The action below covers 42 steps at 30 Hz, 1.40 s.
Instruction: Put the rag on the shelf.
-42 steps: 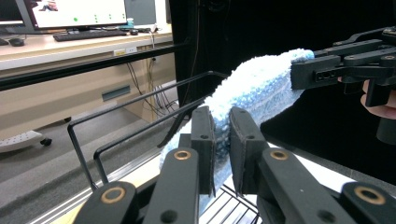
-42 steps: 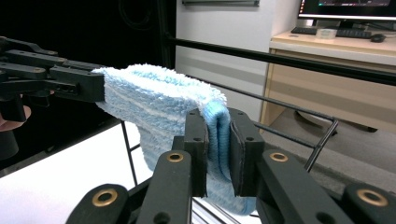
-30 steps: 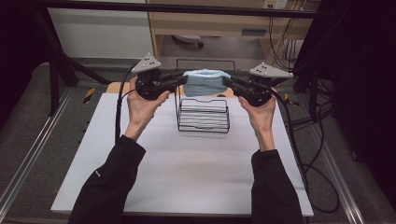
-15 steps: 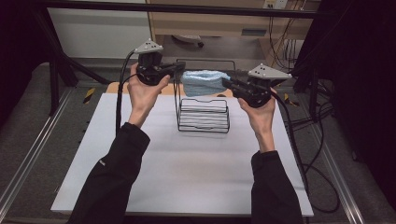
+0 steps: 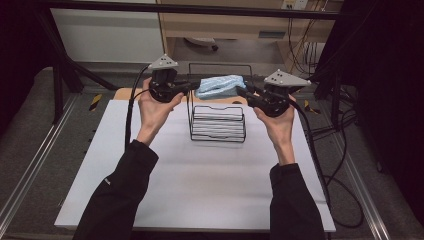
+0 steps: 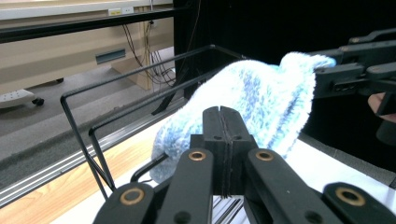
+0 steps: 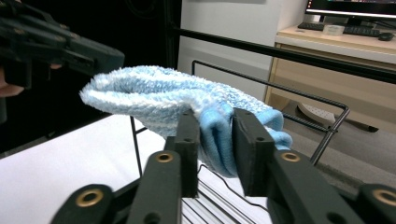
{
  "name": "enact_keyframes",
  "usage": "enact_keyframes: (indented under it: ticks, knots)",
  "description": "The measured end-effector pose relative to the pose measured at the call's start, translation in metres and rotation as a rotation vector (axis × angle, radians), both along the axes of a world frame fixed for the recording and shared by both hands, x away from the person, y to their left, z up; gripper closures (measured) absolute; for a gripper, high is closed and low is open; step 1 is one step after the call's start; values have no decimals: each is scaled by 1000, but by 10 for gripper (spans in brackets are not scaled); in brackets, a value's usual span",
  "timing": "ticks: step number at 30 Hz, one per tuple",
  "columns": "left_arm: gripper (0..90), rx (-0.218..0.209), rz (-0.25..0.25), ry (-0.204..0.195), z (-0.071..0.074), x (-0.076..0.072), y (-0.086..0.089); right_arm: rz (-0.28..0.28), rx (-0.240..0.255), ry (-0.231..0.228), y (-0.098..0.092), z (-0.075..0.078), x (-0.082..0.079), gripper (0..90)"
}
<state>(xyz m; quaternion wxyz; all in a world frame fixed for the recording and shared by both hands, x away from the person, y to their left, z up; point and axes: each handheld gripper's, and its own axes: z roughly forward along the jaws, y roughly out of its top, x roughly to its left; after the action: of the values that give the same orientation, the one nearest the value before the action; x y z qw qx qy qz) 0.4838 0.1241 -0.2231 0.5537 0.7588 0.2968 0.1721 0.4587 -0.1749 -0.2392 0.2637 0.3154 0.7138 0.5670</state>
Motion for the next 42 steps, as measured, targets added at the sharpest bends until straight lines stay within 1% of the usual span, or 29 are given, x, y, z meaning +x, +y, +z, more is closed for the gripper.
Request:
enact_keyframes:
  ticks: [3,5,9,12,14,15,16,18,19,20,21,22,25,27,31,37,42]
  knots:
    - [900,9,6,-3,-3,0,-1,-2,15,6,0,1,-2,642]
    - [900,10,8,-5,-5,0,-1,-8,23,0,-1,3,-4,600]
    - [900,32,9,-10,-6,0,-4,-7,35,-11,-2,7,-7,520]
    - [900,48,11,-17,-8,-1,-5,0,47,-21,1,13,-9,486]
    - [900,46,10,-17,-9,-1,-5,4,51,-31,3,17,-11,491]
    - [900,47,10,-16,-10,-1,-5,6,51,-32,4,19,-11,504]
    - [900,46,9,-16,-11,-1,-5,10,52,-29,6,20,-10,547]
    - [900,48,7,-19,-13,-1,-5,15,46,-8,9,22,-9,638]
    - [900,51,6,-21,-14,-1,-5,20,40,5,10,21,-9,703]
    - [900,53,5,-22,-15,-1,-5,28,37,27,11,21,-8,743]
    - [900,54,4,-24,-16,-2,-4,28,26,34,11,19,-7,789]
    - [900,57,3,-25,-17,-2,-4,29,13,47,12,18,-7,821]
    - [900,62,2,-25,-21,-3,-4,33,0,91,11,10,-4,885]
    - [900,63,1,-25,-23,-4,-4,31,-9,115,9,4,-3,900]
    - [900,73,4,-29,-29,-5,-5,23,-16,132,6,-9,-1,900]
    - [900,72,16,-27,-36,-2,-6,3,-33,118,4,-23,2,900]
    - [900,71,28,-35,-38,1,-9,-12,-18,98,3,-29,5,898]
